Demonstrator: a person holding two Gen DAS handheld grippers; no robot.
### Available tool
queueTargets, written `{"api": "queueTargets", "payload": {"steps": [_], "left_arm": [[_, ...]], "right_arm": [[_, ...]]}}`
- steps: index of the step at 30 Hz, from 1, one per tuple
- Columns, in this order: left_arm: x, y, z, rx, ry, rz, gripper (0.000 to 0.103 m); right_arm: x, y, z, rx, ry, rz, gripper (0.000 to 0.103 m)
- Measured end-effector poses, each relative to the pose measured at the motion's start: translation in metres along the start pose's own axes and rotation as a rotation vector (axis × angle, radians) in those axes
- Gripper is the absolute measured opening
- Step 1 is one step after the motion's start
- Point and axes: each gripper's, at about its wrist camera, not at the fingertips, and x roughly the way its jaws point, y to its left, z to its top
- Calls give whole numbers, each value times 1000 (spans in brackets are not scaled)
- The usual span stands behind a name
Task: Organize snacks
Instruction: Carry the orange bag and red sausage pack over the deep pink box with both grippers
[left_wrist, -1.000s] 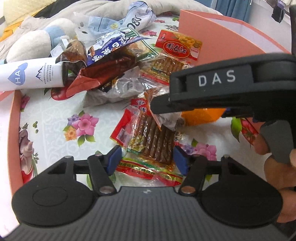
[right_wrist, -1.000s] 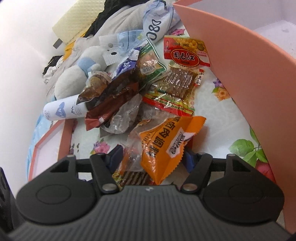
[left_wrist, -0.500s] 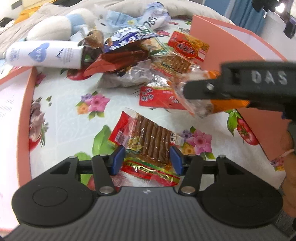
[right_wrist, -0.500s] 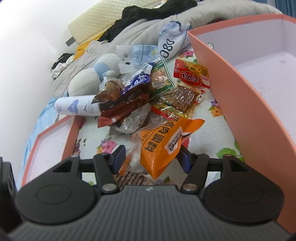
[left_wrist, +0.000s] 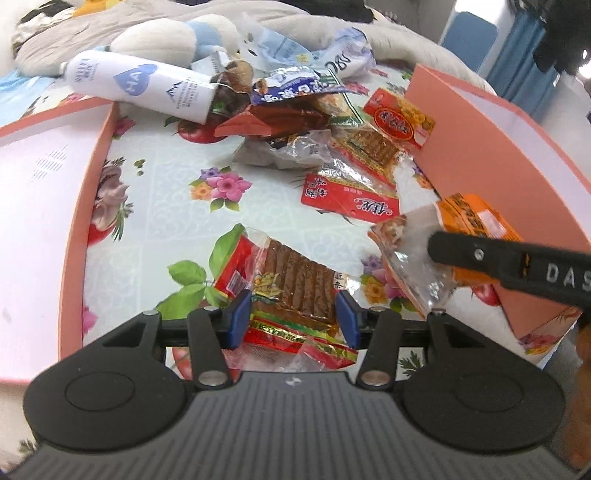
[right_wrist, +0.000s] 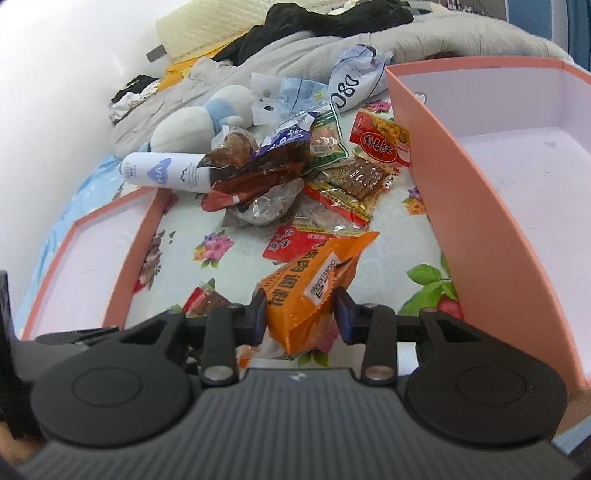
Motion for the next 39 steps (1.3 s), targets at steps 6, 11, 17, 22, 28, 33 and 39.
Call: {"api": "queueTargets", "payload": {"steps": [6, 11, 17, 22, 28, 33, 39], "left_arm": [[-19, -2, -12, -93, -29, 3, 55], [-40, -8, -17, -159, -68, 12, 55], [-70, -25, -13, -199, -127, 14, 55], [-93, -39, -2, -198, -173, 21, 55], [-122, -56, 19, -203, -229, -2, 55], [-139, -76, 38, -179, -266, -29, 55], [-161, -106, 61, -140, -320, -82, 55]], "right_arm": [[-21, -2, -11, -59, -14, 3, 40], [-34, -6, -18, -92, -3, 7, 40], [-53, -9, -21, -125, -21, 32, 39], [-72, -7, -15, -151, -62, 49, 39], [-95, -8, 1, -178, -112, 57, 39], [-118, -12, 22, -205, -176, 39, 39], [-155, -24, 46, -228, -284, 19, 39]]}}
